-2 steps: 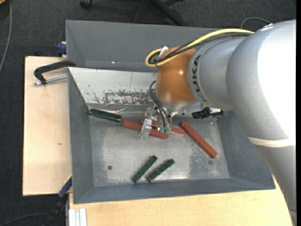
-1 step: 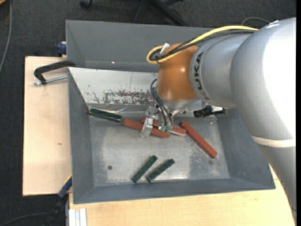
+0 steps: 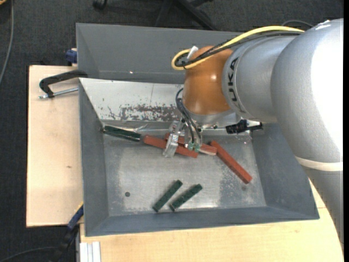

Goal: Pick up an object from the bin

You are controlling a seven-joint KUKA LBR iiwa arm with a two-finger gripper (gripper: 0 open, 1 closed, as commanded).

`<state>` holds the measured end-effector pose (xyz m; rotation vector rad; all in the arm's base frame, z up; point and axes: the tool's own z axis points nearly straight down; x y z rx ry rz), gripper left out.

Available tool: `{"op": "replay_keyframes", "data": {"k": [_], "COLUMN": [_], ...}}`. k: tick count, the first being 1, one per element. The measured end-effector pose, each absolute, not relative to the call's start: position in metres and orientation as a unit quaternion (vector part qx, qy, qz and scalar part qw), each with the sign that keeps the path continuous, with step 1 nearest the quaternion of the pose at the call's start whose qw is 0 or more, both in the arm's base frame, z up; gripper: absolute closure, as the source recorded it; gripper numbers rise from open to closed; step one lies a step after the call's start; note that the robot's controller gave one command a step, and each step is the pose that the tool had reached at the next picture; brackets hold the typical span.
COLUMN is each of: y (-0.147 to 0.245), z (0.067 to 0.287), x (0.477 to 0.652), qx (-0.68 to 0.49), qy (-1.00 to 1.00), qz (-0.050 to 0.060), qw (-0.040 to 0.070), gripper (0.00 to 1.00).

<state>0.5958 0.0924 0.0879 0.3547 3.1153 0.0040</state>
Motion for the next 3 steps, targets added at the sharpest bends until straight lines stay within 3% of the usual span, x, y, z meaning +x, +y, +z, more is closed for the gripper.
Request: {"op": "replay_keyframes", "data": {"k": [3], "y": [0.093], "z": [0.112], "x": [0.596], "qx": [0.113], "qy": [0.994], "qz": [0.001], "qw": [0.002], "gripper": [1.0]}}
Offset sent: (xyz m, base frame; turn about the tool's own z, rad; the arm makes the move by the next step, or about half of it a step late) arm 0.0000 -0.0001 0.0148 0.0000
